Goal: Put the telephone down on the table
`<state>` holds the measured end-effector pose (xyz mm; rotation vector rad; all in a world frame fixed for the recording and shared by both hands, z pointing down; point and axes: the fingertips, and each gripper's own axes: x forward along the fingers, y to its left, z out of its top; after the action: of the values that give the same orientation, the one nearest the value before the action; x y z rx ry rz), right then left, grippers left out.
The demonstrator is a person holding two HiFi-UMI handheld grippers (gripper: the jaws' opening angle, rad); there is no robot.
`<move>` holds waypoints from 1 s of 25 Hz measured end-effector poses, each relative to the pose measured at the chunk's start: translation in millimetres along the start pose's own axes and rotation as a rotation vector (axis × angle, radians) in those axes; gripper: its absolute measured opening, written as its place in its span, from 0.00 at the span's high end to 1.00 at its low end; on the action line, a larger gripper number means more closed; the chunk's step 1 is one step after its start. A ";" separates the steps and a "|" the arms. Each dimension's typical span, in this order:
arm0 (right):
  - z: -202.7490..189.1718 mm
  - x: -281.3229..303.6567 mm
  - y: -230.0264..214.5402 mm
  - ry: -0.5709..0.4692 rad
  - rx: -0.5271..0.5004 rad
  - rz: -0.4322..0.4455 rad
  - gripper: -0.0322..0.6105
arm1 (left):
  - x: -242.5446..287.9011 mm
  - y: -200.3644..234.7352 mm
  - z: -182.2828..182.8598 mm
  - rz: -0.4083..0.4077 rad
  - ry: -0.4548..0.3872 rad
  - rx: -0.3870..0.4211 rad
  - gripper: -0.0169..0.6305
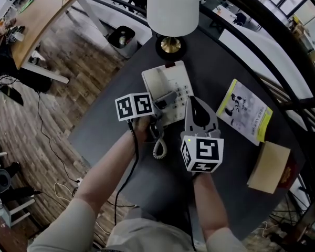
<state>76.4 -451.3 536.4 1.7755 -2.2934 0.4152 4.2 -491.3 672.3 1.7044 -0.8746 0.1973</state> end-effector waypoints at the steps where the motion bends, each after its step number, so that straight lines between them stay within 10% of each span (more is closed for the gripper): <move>1: 0.5 -1.8 -0.2 0.001 -0.001 0.000 0.95 | -0.2 1.1 -1.6 0.019 0.006 0.014 0.29; 9: 6.8 -19.7 2.7 -0.004 0.000 0.005 0.95 | -12.1 9.1 2.9 0.189 -0.017 0.165 0.29; 25: 56.3 -82.3 15.2 -0.065 -0.067 -0.016 0.95 | -112.1 -80.4 25.0 0.189 -0.229 0.368 0.37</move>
<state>82.7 -392.5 454.7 1.7992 -2.3068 0.2784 -31.5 -458.1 540.8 2.0121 -1.2294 0.3094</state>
